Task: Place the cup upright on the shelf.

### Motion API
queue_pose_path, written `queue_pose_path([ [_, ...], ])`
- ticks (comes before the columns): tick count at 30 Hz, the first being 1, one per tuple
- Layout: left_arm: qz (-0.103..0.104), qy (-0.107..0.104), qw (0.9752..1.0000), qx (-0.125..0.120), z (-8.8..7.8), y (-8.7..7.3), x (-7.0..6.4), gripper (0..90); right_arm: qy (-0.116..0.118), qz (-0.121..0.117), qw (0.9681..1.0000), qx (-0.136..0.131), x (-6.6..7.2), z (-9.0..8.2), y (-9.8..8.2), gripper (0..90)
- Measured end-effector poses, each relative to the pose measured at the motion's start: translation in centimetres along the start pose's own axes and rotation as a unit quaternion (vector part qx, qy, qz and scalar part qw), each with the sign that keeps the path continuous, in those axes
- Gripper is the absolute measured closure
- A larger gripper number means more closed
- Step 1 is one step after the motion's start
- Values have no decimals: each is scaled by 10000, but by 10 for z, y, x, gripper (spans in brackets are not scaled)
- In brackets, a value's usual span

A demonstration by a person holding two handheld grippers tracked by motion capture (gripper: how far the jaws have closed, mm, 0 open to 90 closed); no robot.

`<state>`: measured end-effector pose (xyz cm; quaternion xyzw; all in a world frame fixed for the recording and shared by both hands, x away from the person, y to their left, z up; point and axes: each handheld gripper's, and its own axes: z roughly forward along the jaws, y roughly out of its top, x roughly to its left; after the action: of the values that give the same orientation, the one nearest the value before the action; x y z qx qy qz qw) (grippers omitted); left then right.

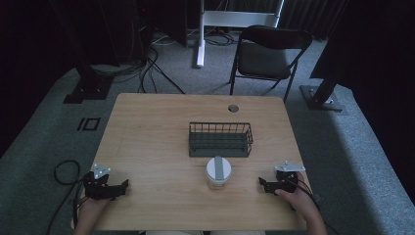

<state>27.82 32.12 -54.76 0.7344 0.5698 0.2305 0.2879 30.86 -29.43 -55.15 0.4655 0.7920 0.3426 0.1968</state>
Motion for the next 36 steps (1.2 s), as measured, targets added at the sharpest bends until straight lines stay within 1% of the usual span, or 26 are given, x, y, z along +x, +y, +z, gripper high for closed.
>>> queue_pose_path([
  [24, 2, -2, 10000, 1, 0, 0, 0, 6, -3, 1, 10000, 0, 0, 0, 0, 112],
  [31, 1, -2, 10000, 1, 0, 0, 0, 6, 65, -85, 9999, -7, 1, 0, 0, 114],
  [36, 0, -2, 10000, 1, 0, 0, 0, 6, 28, -78, 10000, -17, 1, 0, 0, 115],
])
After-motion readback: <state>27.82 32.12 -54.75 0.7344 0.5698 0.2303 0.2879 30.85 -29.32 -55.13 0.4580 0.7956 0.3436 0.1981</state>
